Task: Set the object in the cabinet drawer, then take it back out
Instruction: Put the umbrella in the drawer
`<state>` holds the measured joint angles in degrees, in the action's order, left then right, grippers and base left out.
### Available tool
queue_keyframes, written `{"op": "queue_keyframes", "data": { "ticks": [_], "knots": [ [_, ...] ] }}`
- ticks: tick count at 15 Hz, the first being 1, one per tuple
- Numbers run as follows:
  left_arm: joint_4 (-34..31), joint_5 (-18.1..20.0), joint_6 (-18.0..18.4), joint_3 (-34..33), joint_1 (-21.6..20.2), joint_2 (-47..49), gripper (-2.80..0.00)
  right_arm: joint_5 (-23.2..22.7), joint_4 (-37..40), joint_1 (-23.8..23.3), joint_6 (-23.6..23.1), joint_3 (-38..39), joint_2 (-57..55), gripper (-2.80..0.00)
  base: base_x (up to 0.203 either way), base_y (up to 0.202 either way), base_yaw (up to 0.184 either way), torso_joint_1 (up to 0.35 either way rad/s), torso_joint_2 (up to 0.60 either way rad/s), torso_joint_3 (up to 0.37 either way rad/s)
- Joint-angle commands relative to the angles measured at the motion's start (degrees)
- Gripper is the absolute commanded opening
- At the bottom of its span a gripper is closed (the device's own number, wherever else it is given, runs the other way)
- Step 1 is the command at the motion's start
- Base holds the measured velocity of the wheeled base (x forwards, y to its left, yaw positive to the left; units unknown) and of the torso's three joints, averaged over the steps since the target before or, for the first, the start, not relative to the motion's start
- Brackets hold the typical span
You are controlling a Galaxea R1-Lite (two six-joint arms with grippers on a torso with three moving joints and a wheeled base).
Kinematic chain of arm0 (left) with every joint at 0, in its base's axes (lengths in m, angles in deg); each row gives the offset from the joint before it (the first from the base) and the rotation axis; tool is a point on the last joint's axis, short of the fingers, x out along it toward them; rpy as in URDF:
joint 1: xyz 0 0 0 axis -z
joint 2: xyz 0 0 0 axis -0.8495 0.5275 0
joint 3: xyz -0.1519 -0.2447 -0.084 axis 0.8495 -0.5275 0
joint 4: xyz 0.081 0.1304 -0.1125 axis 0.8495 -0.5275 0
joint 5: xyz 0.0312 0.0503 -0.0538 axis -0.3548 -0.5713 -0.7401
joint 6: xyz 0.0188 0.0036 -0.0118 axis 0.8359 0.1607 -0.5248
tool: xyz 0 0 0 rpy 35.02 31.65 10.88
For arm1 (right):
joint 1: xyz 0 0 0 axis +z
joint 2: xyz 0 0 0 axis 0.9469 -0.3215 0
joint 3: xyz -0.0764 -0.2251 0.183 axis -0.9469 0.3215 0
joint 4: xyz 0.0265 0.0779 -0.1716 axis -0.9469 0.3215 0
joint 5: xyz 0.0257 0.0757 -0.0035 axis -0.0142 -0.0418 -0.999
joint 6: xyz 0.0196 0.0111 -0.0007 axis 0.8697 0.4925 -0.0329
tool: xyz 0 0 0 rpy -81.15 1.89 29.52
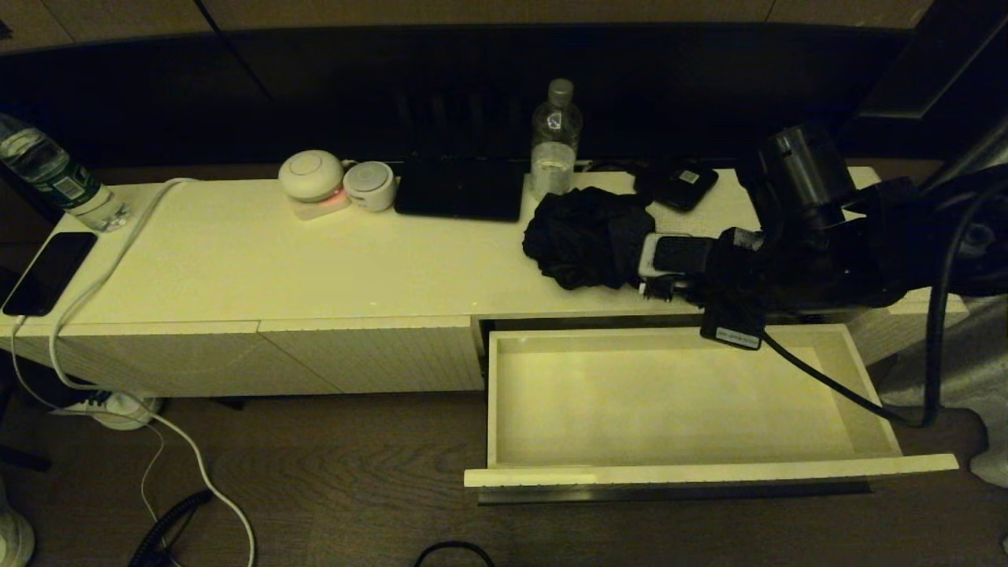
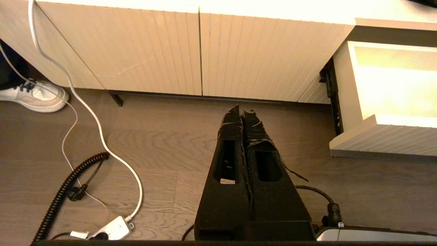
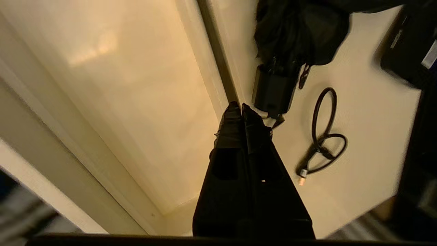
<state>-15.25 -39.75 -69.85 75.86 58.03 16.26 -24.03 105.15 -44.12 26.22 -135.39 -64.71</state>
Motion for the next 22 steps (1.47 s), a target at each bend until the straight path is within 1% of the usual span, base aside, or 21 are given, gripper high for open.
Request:
{"op": "queue_keyframes", "data": {
  "ticks": [1, 4, 5, 7, 8, 12, 13, 18, 20, 22],
  "knots": [
    [0.0, 0.0, 0.0, 0.0, 0.0, -0.1, -2.80, 0.1, 2.4, 0.0, 4.3, -5.9, -3.4, -2.80, 0.000, 0.000, 0.000, 0.000, 0.00, 0.000],
    [0.0, 0.0, 0.0, 0.0, 0.0, -0.1, -2.80, -0.9, 10.8, 0.1, 10.1, -14.5, -6.3, -2.80, 0.000, 0.000, 0.000, 0.000, 0.00, 0.000],
    [0.0, 0.0, 0.0, 0.0, 0.0, -0.1, -2.80, -1.4, 13.5, 0.1, 10.7, -15.9, -7.0, -2.80, 0.000, 0.000, 0.000, 0.000, 0.00, 0.000],
    [0.0, 0.0, 0.0, 0.0, 0.0, -0.1, -2.80, -1.6, 16.2, -0.1, 11.8, -16.6, -7.2, -2.80, 0.000, 0.000, 0.000, 0.000, 0.00, 0.000],
    [0.0, 0.0, 0.0, 0.0, 0.0, -0.1, -2.80, -1.8, 16.6, -0.2, 12.9, -16.6, -7.5, -2.80, 0.000, 0.000, 0.000, 0.000, 0.00, 0.000],
    [0.0, 0.0, 0.0, 0.0, 0.0, -0.1, -2.80, -2.3, 16.5, -0.2, 13.3, -16.7, -8.3, -2.80, 0.000, 0.000, 0.000, 0.000, 0.00, 0.000],
    [0.0, 0.0, 0.0, 0.0, 0.0, -0.1, -2.80, -2.7, 16.6, -0.1, 13.4, -16.8, -8.6, 0.00, 0.000, 0.000, 0.000, 0.000, 0.00, 0.000],
    [0.0, 0.0, 0.0, 0.0, 0.0, -0.1, -2.80, -3.4, 16.9, -0.2, 16.4, -18.5, -9.6, 0.00, 0.000, 0.000, 0.000, 0.000, 0.00, 0.000],
    [0.0, 0.0, 0.0, 0.0, 0.0, -0.1, -2.80, -3.5, 16.2, -0.2, 16.4, -18.8, -10.3, 0.00, 0.000, 0.000, 0.000, 0.000, 0.00, 0.000],
    [0.0, 0.0, 0.0, 0.0, 0.0, -0.1, -2.80, -3.2, 16.0, -0.3, 15.1, -20.6, -11.7, 0.00, 0.000, 0.000, 0.000, 0.000, 0.00, 0.000]
  ]
}}
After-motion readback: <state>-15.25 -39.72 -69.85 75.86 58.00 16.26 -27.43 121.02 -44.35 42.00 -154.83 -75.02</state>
